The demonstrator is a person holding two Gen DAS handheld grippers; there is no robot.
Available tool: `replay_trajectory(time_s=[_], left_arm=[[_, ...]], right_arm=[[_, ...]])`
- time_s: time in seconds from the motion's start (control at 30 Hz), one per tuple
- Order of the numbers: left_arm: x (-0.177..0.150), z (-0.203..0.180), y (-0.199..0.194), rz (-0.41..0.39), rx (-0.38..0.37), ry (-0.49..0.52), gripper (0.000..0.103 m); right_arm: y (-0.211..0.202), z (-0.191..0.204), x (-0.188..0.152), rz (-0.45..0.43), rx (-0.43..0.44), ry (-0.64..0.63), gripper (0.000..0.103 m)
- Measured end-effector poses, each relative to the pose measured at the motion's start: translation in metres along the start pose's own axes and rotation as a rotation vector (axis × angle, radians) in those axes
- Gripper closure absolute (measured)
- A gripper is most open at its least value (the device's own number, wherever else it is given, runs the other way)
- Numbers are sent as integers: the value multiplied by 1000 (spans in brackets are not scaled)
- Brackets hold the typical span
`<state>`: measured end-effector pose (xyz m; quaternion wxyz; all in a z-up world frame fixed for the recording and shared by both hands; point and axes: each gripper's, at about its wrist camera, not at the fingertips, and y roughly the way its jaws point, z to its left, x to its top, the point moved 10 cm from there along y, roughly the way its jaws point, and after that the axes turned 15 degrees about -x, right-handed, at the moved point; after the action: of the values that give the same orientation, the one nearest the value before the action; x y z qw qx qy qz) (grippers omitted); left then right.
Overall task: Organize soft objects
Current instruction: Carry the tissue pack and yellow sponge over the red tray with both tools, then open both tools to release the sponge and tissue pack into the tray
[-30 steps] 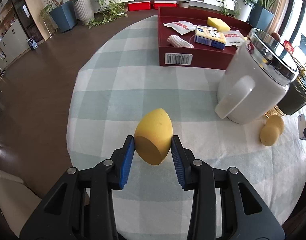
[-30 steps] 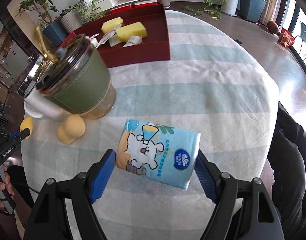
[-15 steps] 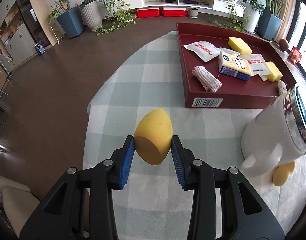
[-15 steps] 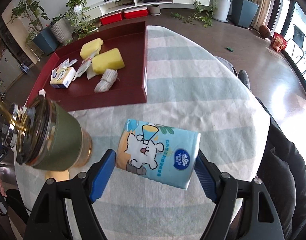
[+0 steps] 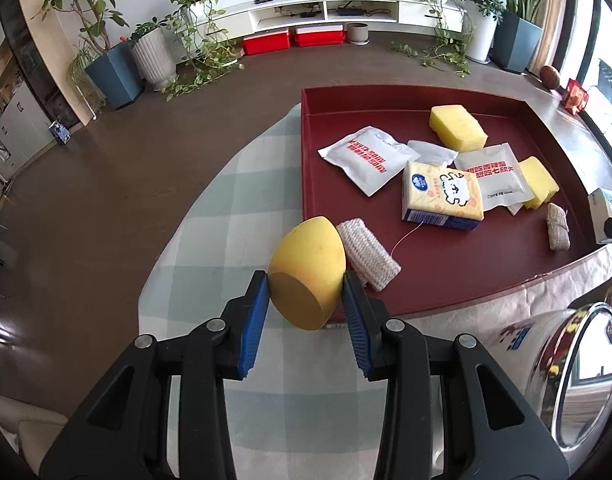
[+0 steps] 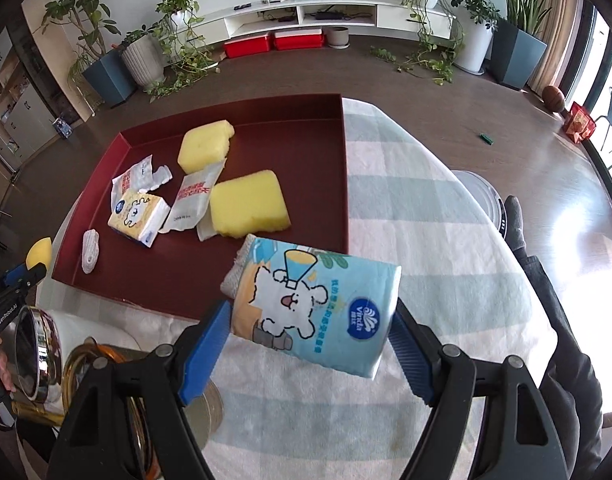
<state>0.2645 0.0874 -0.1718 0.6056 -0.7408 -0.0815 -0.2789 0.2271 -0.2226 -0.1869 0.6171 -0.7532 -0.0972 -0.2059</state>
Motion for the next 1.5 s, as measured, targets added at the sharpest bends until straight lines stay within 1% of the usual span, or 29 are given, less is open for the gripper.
replay_trajectory(time_s=[0.2, 0.4, 0.67, 0.83, 0.97, 1.13, 1.2, 1.27, 1.3, 1.37, 1.43, 1.5], left_arm=[[19, -21, 20, 16, -23, 48, 68], [25, -36, 40, 53, -45, 88, 67], [28, -38, 53, 64, -56, 95, 67], [32, -41, 63, 77, -66, 94, 66], [34, -43, 70, 85, -68, 89, 66], [35, -44, 71, 74, -69, 78, 65], [35, -44, 72, 72, -69, 70, 60], [35, -46, 71, 66, -66, 77, 48], [35, -48, 71, 63, -67, 83, 46], [37, -50, 67, 44, -63, 90, 39], [40, -52, 63, 18, -63, 98, 34], [42, -52, 61, 11, -61, 96, 34]], right_arm=[[13, 17, 15, 15, 21, -9, 23], [28, 38, 21, 37, 34, -48, 23], [39, 58, 23, 50, 52, -102, 23], [44, 67, 26, 57, 70, -113, 23], [44, 72, 28, 54, 66, -136, 23], [45, 74, 30, 49, 59, -145, 23], [45, 74, 30, 49, 59, -145, 23], [45, 74, 30, 48, 59, -147, 23], [45, 74, 30, 48, 58, -148, 23], [45, 74, 30, 49, 58, -147, 23], [46, 75, 30, 54, 57, -140, 22], [45, 74, 30, 59, 60, -129, 22]])
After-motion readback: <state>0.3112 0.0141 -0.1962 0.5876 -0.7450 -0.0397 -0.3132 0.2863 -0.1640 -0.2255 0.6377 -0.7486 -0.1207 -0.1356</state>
